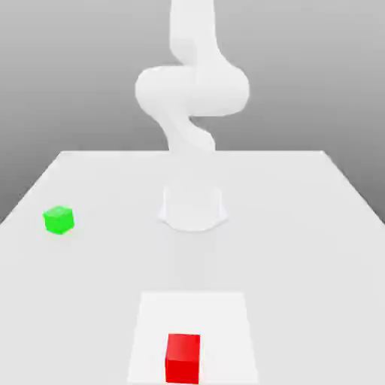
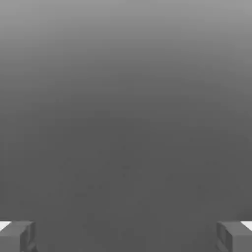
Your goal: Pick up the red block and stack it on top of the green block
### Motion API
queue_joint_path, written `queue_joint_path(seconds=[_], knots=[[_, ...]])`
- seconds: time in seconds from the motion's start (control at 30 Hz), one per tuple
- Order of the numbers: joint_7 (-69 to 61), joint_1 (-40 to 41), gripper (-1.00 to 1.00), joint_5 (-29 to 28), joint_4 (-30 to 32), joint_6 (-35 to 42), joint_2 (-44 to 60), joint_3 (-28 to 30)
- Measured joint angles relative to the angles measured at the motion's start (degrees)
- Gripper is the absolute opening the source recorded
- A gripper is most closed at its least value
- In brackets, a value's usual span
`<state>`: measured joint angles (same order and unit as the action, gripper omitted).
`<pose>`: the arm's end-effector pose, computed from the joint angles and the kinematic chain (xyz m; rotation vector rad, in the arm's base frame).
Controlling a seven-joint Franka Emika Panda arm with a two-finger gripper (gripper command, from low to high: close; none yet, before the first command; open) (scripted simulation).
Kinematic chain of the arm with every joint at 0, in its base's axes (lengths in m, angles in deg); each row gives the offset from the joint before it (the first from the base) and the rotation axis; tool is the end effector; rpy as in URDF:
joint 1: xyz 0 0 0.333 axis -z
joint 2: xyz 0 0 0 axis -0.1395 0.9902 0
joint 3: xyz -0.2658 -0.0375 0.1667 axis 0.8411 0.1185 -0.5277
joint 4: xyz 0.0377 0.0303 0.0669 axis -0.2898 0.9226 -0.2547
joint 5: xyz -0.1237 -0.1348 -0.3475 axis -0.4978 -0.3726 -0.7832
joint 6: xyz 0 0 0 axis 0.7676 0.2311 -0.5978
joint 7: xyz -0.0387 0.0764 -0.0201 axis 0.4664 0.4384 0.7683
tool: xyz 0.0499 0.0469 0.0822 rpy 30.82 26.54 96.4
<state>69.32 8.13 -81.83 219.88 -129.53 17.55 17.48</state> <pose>0.3806 -0.0011 0.6734 -2.4868 1.0584 -0.9477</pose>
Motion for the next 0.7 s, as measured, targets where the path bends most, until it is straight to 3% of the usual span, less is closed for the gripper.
queue_joint_path(seconds=[0.7], knots=[[0.94,0.91,0.00,0.06,7.93,-16.90,43.98,0.42]])
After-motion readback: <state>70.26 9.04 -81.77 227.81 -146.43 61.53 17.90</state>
